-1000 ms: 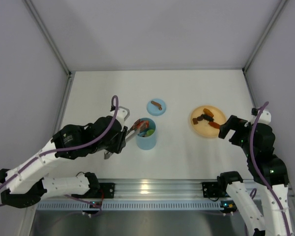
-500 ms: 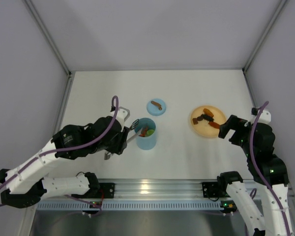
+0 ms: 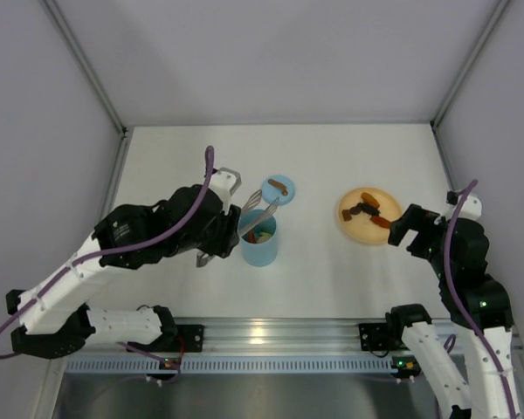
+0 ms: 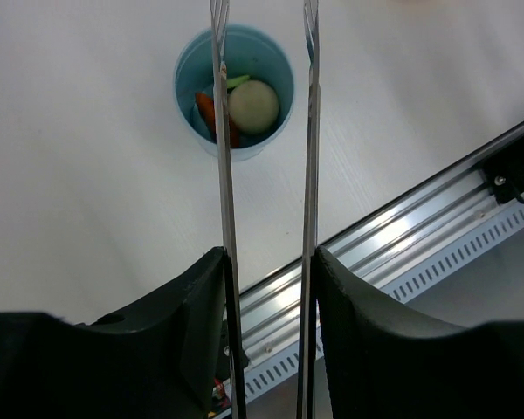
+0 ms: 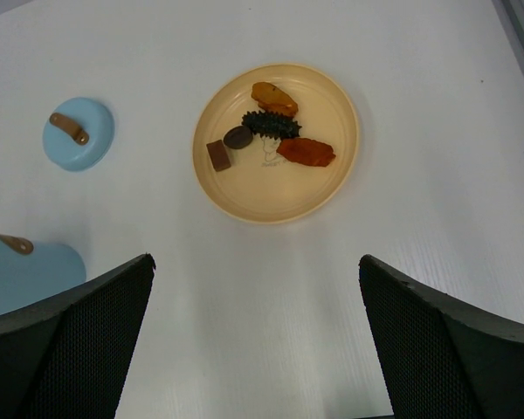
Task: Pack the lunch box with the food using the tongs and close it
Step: Place the fake food in the packing box, then pick up the fake food from the plate.
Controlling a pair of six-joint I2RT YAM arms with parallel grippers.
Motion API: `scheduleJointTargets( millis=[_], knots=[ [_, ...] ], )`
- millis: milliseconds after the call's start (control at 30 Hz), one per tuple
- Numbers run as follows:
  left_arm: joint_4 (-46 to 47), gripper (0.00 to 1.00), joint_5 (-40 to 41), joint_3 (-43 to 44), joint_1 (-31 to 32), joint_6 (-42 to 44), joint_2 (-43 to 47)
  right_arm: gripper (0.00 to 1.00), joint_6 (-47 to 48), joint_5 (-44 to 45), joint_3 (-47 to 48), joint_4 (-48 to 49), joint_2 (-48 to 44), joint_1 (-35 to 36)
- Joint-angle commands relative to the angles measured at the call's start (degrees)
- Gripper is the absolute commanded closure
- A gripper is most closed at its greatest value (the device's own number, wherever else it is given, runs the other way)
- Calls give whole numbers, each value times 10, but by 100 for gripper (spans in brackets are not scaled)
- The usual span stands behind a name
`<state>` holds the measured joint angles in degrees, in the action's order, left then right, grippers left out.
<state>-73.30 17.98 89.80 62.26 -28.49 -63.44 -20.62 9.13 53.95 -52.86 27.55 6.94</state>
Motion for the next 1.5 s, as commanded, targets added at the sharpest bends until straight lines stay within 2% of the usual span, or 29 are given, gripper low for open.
scheduleJointTargets(
  millis=[0,300,400,567,733,900,1000,1267,1467],
  knots=[
    [45,52,-6,73,-2,31,-43,1,-2,-3,26,15,1,-7],
    [193,51,-36,166,-2,79,-243,1,5,-2,45,-22,-13,-7],
    [216,51,-34,218,-2,92,-342,0,7,-1,55,-34,-20,-7],
    [231,51,-37,302,-2,115,-453,0,8,-1,64,-50,-29,-7],
    [259,51,-39,325,-19,126,-535,1,14,3,68,-63,-36,-7],
    [285,52,-79,325,-38,135,-582,1,17,7,68,-66,-38,-7],
    [307,52,-85,321,-39,170,-595,0,17,5,64,-65,-38,-6],
    [340,53,-106,299,-40,215,-603,1,18,10,56,-62,-40,-7],
    [328,53,-126,287,-40,222,-606,1,21,12,54,-60,-40,-7]
  ],
)
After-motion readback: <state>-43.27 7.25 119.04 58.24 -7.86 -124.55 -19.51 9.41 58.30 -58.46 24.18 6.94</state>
